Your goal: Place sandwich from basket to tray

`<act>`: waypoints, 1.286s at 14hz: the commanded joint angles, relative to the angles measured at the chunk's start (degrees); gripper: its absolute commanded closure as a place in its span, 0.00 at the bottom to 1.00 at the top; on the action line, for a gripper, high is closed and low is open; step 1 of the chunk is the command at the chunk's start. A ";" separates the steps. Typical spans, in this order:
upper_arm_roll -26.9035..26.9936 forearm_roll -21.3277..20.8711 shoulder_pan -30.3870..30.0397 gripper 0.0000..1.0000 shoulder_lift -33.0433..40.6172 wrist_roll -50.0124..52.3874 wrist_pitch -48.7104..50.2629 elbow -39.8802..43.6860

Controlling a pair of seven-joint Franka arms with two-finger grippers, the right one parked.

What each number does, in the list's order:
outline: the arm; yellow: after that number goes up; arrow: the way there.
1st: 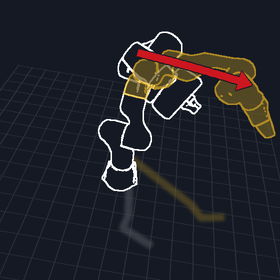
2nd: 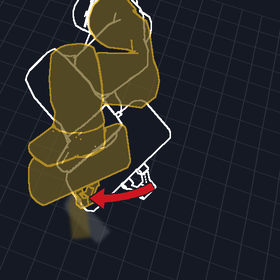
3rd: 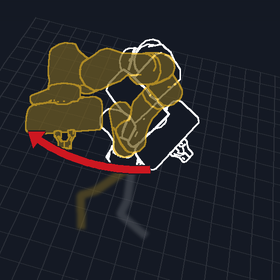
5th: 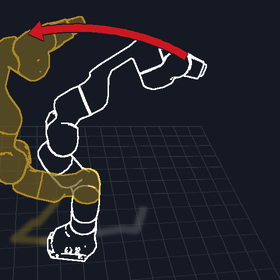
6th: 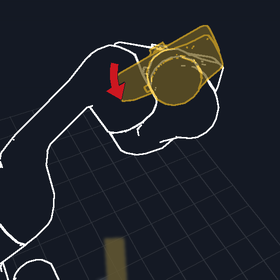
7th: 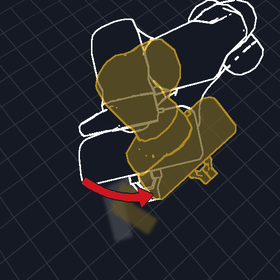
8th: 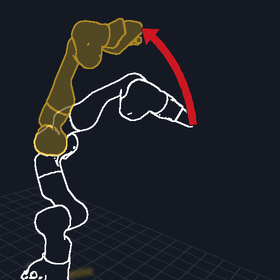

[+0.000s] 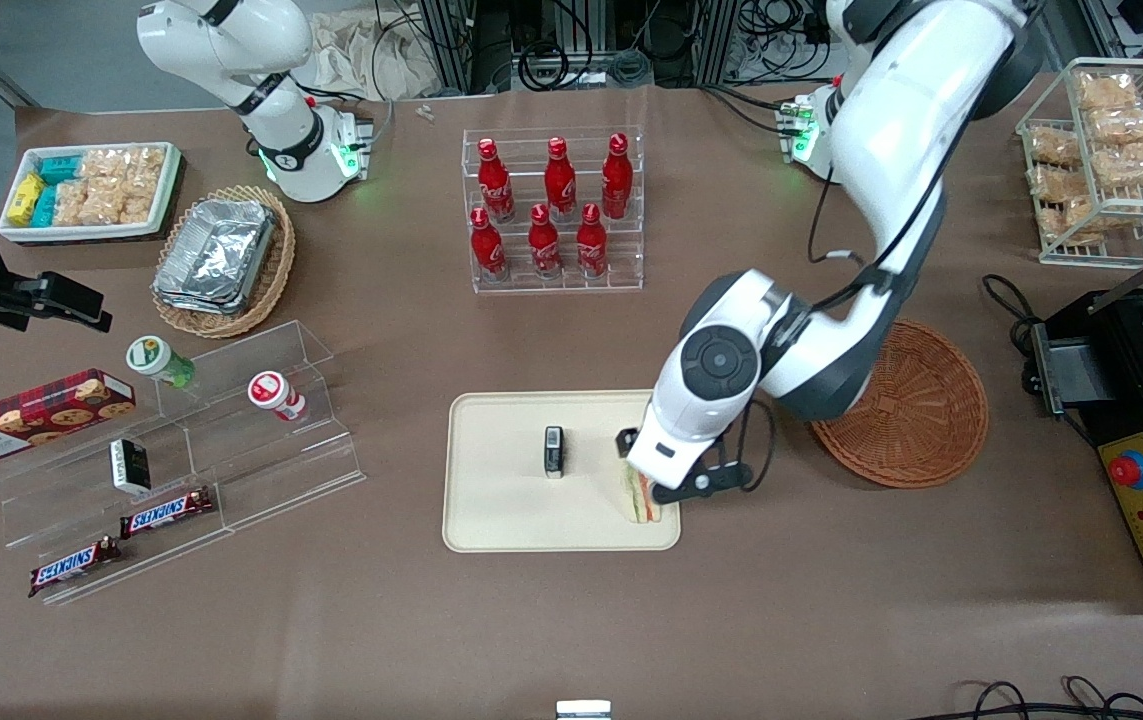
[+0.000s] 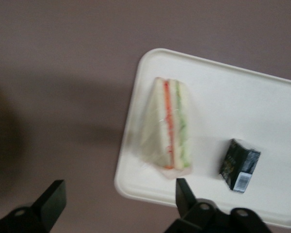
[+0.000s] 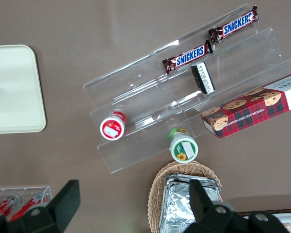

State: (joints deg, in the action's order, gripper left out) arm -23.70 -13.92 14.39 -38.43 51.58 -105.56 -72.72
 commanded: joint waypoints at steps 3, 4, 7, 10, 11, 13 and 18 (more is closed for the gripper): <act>0.32 3.09 -5.07 0.00 13.79 -7.93 5.36 -7.24; 2.15 5.55 -6.56 0.00 17.39 -12.86 6.15 -9.96; 9.97 10.83 -6.92 0.00 26.45 -25.69 6.24 -16.48; 13.33 14.10 -12.35 0.00 32.09 -39.59 6.25 -21.93; 13.42 14.01 -14.29 0.00 32.97 -42.24 6.25 -22.46; 13.51 13.49 -17.90 0.00 33.42 -48.12 6.42 -22.64; 13.60 7.95 -18.70 0.00 34.12 -51.23 5.81 -24.58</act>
State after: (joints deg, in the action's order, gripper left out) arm -9.66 -4.60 -4.04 -6.26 1.55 -98.80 -94.95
